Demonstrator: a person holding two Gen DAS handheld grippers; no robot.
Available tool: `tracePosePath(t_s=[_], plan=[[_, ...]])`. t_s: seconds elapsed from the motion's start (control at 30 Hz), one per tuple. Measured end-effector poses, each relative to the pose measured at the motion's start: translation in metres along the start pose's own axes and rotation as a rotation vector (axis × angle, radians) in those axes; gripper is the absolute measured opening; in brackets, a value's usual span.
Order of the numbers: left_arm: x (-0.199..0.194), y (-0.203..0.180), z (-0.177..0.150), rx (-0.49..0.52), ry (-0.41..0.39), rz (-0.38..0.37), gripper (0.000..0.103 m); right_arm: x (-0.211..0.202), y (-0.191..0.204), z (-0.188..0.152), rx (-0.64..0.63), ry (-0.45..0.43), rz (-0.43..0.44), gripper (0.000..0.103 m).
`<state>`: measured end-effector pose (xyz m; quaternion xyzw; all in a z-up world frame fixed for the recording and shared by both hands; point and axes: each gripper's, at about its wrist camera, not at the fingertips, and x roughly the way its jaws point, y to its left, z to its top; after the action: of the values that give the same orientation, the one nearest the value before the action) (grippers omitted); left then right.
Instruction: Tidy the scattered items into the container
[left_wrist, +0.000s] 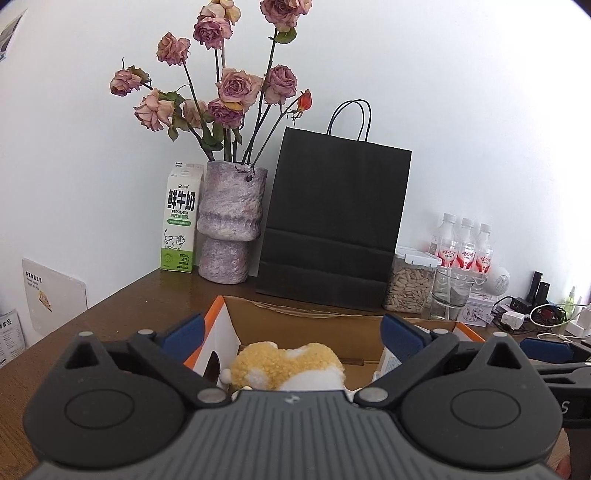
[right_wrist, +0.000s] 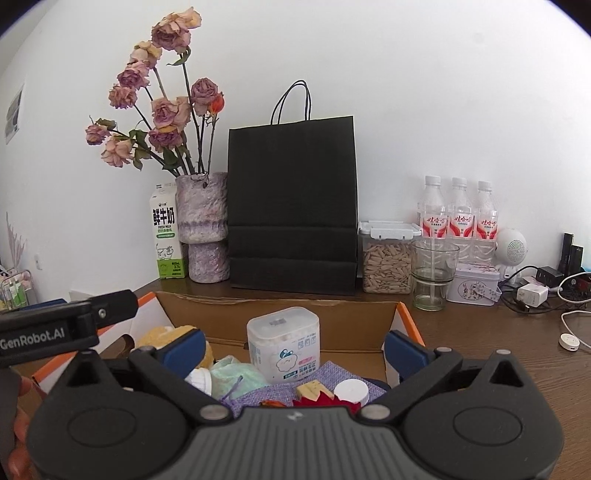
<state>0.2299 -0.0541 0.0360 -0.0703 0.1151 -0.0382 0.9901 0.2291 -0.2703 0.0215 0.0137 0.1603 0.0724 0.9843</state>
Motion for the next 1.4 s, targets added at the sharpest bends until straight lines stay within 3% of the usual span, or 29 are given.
tracePosePath(t_s=[0.43,0.93,1.4], plan=[[-0.038,0.006,-0.014,-0.001,0.027,-0.018,0.103,-0.04,0.007,-0.026,-0.021,0.031,-0.017,0.103],[-0.145,0.015,-0.041,0.032,0.147,0.019,0.103,-0.148,0.035,-0.061,-0.038,0.106,0.045,0.103],[-0.25,0.002,-0.05,0.086,0.171,0.033,0.103,-0.251,0.059,-0.076,-0.014,0.117,0.064,0.103]])
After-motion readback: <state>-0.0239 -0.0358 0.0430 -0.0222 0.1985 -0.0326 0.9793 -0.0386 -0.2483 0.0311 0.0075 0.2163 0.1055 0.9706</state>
